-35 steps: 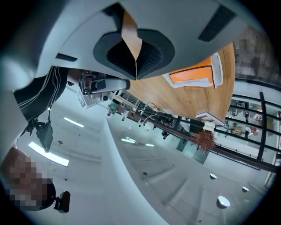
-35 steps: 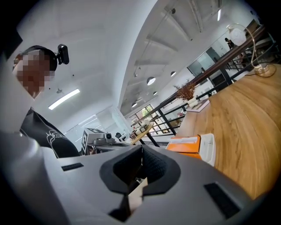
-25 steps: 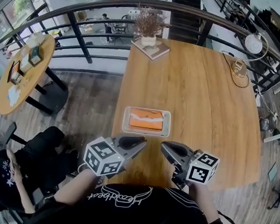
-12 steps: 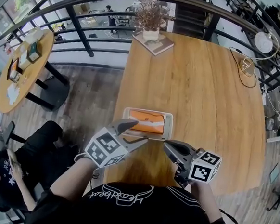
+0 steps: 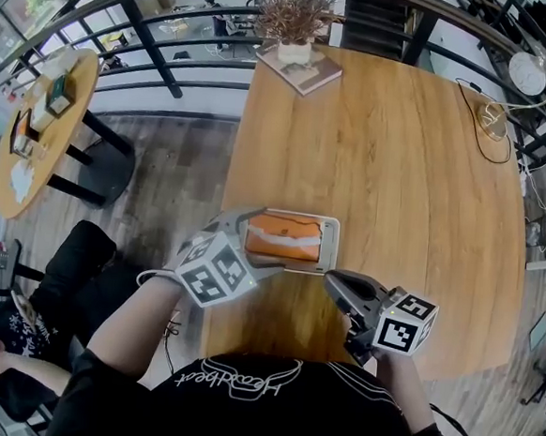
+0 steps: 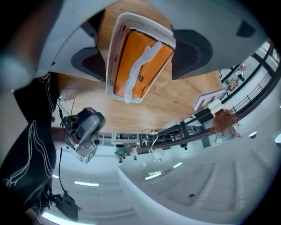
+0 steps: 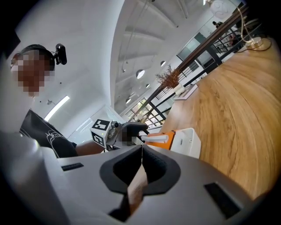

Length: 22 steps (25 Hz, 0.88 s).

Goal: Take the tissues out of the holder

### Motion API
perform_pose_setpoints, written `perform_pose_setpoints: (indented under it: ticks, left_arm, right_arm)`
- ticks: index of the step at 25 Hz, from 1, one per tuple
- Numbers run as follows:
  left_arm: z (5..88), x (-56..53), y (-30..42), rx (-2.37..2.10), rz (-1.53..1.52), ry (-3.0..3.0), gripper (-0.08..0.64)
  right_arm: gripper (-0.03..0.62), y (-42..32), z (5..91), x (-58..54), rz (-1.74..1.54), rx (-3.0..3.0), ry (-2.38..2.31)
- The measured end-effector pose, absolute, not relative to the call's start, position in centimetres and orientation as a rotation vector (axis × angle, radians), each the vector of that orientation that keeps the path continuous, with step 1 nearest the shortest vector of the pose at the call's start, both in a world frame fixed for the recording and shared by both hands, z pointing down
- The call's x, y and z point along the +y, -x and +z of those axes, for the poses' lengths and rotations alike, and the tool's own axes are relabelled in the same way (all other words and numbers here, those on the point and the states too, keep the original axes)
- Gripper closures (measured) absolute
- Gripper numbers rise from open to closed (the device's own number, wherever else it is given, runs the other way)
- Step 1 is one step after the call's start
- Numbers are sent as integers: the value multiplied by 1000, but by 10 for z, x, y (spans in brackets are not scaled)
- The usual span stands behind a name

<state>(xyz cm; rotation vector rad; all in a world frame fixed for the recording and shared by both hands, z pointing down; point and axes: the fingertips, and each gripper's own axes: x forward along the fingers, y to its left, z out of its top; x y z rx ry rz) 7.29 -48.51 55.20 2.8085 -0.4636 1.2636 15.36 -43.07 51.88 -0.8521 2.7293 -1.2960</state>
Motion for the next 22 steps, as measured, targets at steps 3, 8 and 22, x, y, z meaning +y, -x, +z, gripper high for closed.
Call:
perform_pose_setpoints:
  ticks: [3,8,22]
  left_arm:
    - [569,-490,-73,-395,1371,-2793,117]
    - [591,-493,-72,-282,1551,-2771,115]
    - [617,-501,-72,-199,1798,-2730,120]
  right_arm:
    - [575,-160,523,-436,-1304,2716,872]
    - [575,-169,530,-443,-1318,2693,906]
    - [575,-184,542,-452,-1349,2618,956]
